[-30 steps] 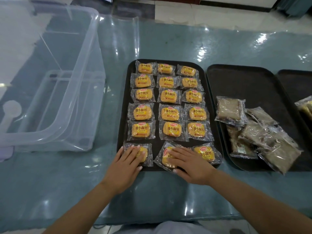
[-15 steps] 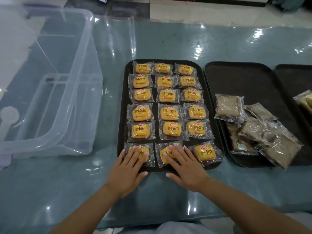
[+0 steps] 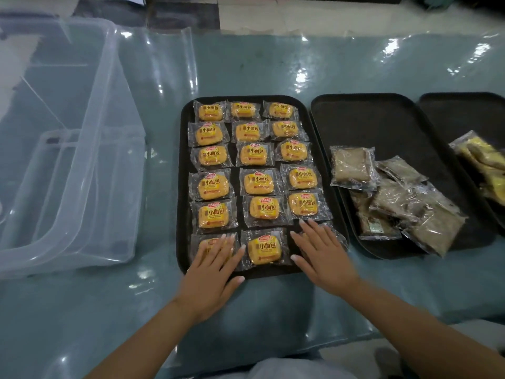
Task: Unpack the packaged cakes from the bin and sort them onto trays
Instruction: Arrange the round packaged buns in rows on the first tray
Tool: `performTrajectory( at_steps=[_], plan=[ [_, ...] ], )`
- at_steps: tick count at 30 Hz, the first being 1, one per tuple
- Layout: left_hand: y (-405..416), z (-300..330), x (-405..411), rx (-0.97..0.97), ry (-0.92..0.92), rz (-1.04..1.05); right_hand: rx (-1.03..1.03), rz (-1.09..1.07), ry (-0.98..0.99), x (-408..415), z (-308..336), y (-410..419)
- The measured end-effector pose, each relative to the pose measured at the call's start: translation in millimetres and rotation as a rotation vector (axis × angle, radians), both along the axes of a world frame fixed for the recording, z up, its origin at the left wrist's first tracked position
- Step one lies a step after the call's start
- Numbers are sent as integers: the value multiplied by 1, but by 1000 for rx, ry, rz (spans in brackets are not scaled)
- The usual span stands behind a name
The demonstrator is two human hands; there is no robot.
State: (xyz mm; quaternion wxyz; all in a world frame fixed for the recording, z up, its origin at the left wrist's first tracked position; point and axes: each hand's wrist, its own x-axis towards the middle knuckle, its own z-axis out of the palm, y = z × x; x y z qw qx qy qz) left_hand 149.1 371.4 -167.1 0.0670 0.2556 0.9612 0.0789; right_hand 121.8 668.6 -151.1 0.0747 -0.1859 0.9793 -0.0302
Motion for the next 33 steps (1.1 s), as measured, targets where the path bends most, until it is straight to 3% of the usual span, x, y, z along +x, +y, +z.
performTrajectory(
  at_steps=[8,15,20,24,28,33],
  plan=[
    [48,-9,-21,-86,-32,-147,75,-41,-178,17,-10,38],
    [59,-12,-23,-79,-52,-150,70,-207,-127,22,-20,14],
    [50,-1,-44,-47,25,1,62,-188,-86,3,-11,10],
    [37,1,-71,-160,-45,133,101,-194,-103,-29,1,6],
    [32,2,-80,-288,-161,84,138,-180,-224,-42,0,9],
    [24,4,-81,-330,-180,54,83,-234,-291,-37,-5,1]
  ],
)
